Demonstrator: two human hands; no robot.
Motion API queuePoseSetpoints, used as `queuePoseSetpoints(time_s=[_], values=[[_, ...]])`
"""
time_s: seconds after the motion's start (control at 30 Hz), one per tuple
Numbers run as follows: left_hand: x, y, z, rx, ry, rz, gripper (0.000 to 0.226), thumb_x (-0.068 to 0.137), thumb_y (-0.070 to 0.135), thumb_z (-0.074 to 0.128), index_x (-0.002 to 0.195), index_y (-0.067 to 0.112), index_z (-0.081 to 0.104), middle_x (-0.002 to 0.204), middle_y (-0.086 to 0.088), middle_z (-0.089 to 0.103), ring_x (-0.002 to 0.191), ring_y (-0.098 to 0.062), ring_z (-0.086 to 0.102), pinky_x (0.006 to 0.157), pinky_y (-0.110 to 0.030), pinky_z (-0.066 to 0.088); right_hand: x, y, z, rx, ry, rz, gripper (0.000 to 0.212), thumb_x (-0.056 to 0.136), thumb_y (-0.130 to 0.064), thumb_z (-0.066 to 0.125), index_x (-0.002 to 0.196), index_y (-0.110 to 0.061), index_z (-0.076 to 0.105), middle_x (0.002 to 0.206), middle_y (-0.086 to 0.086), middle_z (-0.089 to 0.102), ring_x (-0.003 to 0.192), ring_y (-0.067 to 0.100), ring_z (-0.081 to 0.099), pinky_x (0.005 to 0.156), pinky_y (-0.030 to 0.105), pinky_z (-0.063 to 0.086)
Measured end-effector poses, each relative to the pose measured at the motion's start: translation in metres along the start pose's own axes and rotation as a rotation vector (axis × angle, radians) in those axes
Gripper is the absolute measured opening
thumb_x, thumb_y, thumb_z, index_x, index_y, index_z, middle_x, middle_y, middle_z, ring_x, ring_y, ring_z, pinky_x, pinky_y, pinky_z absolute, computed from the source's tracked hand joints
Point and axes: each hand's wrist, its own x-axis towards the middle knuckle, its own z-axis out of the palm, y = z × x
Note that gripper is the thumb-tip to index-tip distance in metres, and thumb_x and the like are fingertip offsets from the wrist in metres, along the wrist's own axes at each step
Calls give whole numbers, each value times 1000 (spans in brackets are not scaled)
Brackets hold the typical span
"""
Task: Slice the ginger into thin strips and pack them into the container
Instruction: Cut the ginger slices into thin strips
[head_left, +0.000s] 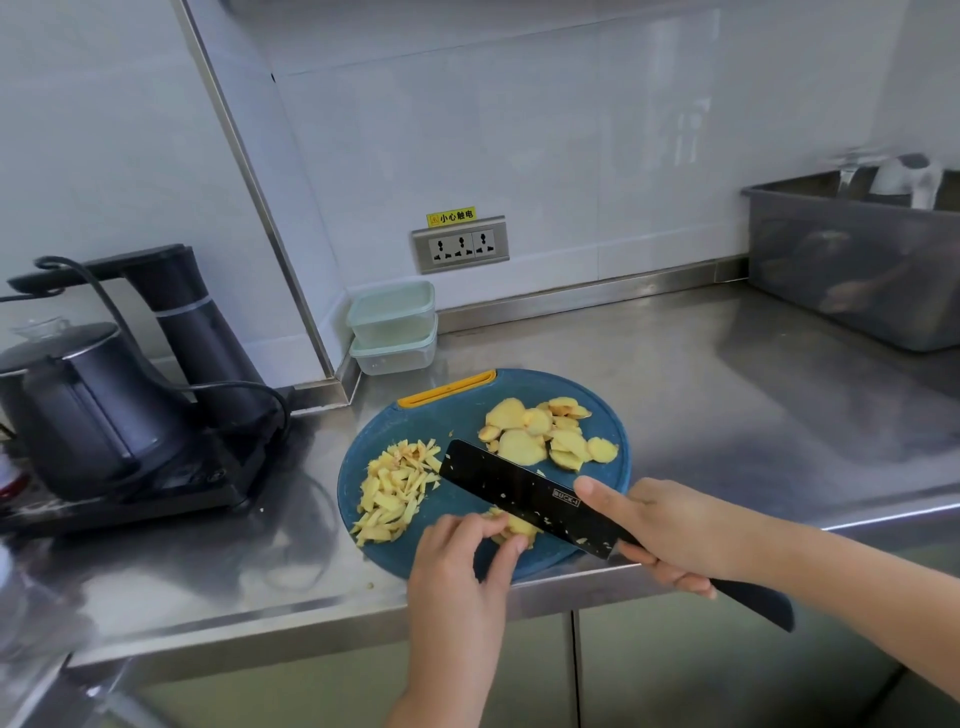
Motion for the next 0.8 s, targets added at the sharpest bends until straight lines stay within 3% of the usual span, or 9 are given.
queuePoseSetpoints(time_s=[0.1,0.2,0.3,0.4,0.6,0.7,0.8], values=[[0,1,0,-14,5,3,21,75,42,62,86,26,69,84,19,58,83,-6,58,66,-20,47,0,1,-5,42,-55,29,66,83,-74,24,55,-15,33,38,-3,34,30,12,33,39,21,37],[0,2,0,-8,7,-8,20,74,42,63,86,27,69,84,19,59,83,-5,58,64,-17,44,0,5,-5,89,-116,71,75,59,-93,33,50,-19,38,40,-3,37,31,11,34,36,19,36],[0,3,0,-2,7,-15,20,73,41,63,85,27,69,84,19,59,83,-5,58,65,-16,43,-3,7,-6,128,-86,79,64,81,-80,33,60,-20,45,36,-7,39,30,8,34,34,18,31],[0,3,0,14,13,-11,16,74,37,68,86,26,69,84,19,60,83,-5,58,65,-15,42,-3,2,-6,78,-130,116,67,66,-83,28,53,-18,35,39,-3,34,30,10,32,36,18,34],[-3,7,4,75,41,-15,20,70,20,81,88,22,72,83,16,62,78,-8,55,62,-10,36,1,-7,-6,16,-151,243,70,89,-73,16,54,-15,32,36,-3,33,27,9,34,34,16,35],[-4,6,7,74,60,-1,22,67,18,82,88,21,74,83,16,61,78,-3,50,63,-7,36,2,-13,-4,-68,-166,295,73,86,-76,12,54,-13,30,38,-1,34,28,12,36,36,19,38],[-4,2,8,74,74,12,24,67,18,82,90,20,75,84,14,64,81,-2,51,67,-4,42,4,-16,-6,-156,-128,249,75,86,-75,10,67,-8,38,51,6,37,36,17,36,36,20,38]])
